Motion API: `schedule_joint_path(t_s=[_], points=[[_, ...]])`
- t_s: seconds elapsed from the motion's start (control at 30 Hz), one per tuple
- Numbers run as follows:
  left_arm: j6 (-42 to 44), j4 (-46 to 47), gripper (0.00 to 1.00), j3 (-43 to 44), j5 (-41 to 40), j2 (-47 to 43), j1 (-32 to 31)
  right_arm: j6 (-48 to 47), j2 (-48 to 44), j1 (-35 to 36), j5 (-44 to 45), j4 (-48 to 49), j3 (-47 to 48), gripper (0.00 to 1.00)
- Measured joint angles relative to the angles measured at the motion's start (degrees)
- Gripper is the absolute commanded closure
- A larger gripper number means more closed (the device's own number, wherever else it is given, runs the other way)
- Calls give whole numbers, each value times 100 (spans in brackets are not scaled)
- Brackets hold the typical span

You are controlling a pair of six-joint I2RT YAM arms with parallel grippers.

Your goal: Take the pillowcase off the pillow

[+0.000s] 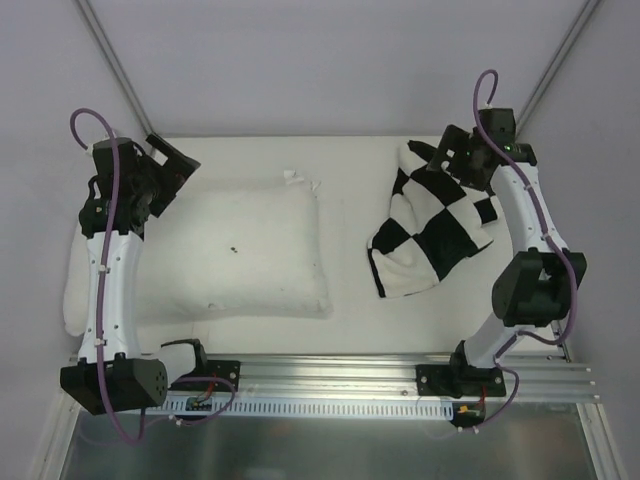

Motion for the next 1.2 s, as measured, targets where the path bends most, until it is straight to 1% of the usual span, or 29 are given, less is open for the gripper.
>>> schedule_joint_path(t_s=[0.1, 0.2, 0.33, 0.37, 0.43, 0.47, 0.6, 0.73, 0.87, 1.03, 1.2], points=[[251, 2, 1, -26, 153, 44, -120, -15, -627, 131, 46, -20, -782, 1], [610, 44, 1, -26, 380, -68, -376, -44, -1626, 173, 214, 146, -1484, 1], [1106, 127, 1, -208, 673, -341, -1003, -98, -3274, 409, 455, 610, -2658, 1], [1204, 127, 1, -295, 702, -409, -1132, -138, -3582, 511, 577, 636, -2914, 3], [1408, 133, 1, -575, 767, -597, -1449, -234, -4068, 706, 811, 702, -3364, 4], [1499, 125, 1, -717, 820, -678, -1550, -313, -4284, 866, 1064, 656, -3598, 4], [1773, 74, 1, -1202, 920, -955, -1816, -542, -4662, 1445, 2216, 354, -4059, 4], [2031, 44, 1, -1504, 1014, -1139, -1902, -553, -4863, 1600, 2955, 94, -4199, 4], [2188, 39, 1, -1593, 1021, -1110, -2028, -452, -4933, 1611, 3217, 15, -4363, 4], [2284, 42, 1, -1639, 975, -1058, -2286, -219, -4916, 1639, 3244, 9, -4752, 4], [2297, 42, 1, -1646, 942, -964, -2347, -35, -4916, 1648, 3248, -11, -5025, 4]])
